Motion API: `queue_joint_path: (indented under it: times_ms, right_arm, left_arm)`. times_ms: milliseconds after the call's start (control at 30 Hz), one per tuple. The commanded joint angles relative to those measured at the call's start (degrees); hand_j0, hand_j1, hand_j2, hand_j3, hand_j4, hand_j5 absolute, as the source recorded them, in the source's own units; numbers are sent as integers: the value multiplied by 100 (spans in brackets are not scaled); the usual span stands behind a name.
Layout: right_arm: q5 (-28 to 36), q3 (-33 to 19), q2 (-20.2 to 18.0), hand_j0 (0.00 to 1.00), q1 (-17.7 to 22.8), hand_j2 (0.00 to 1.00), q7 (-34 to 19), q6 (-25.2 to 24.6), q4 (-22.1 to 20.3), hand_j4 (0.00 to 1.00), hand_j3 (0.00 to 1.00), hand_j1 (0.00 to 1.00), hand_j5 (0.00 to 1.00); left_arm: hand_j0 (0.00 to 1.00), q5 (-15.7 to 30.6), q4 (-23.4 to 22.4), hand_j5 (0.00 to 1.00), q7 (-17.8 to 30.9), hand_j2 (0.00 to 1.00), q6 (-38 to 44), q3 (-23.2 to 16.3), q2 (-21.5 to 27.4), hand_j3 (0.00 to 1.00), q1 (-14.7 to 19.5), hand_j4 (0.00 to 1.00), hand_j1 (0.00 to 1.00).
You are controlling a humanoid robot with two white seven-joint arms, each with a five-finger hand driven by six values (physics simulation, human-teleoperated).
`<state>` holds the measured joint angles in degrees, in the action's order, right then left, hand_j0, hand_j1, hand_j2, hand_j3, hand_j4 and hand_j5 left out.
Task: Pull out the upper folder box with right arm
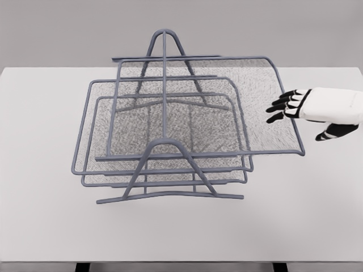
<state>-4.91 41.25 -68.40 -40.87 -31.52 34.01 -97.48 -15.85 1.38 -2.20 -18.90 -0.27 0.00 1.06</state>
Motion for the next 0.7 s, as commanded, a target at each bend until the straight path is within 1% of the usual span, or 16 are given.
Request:
queue_joint_path:
  times_ms: [0, 300, 367, 467, 533, 567, 633, 667]
  right_arm:
    - [-713, 32, -148, 100, 0, 100, -3, 99, 89, 100, 100, 100, 100]
    - [-696, 15, -359, 100, 18, 100, 6, 99, 89, 100, 100, 100, 100]
    - [-669, -3, -490, 100, 9, 100, 6, 99, 80, 100, 100, 100, 100]
    - [-643, -21, -578, 100, 0, 100, 6, 99, 80, 100, 100, 100, 100]
    - [-625, -56, -579, 100, -9, 100, 15, 99, 45, 100, 100, 100, 100]
    - [-625, -170, -579, 100, -9, 100, 15, 99, 36, 100, 100, 100, 100]
    - [-388, -223, -675, 100, -17, 100, 15, 99, 10, 100, 100, 100, 100]
    - [-379, -284, -675, 100, -9, 100, 15, 99, 10, 100, 100, 100, 100]
  left_arm:
    - [100, 3, 2, 100, 1, 100, 0, 0, 0, 100, 17, 100, 100]
    - [100, 3, 2, 100, 1, 100, 0, 0, 0, 100, 17, 100, 100]
    - [100, 3, 2, 100, 1, 100, 0, 0, 0, 100, 17, 100, 100]
    - [100, 3, 2, 100, 1, 100, 0, 0, 0, 100, 17, 100, 100]
    - [100, 3, 2, 100, 1, 100, 0, 0, 0, 100, 17, 100, 100]
    - [100, 3, 2, 100, 1, 100, 0, 0, 0, 100, 17, 100, 100]
    - [100, 3, 2, 100, 1, 100, 0, 0, 0, 100, 17, 100, 100]
    - [100, 3, 2, 100, 1, 100, 0, 0, 0, 100, 17, 100, 100]
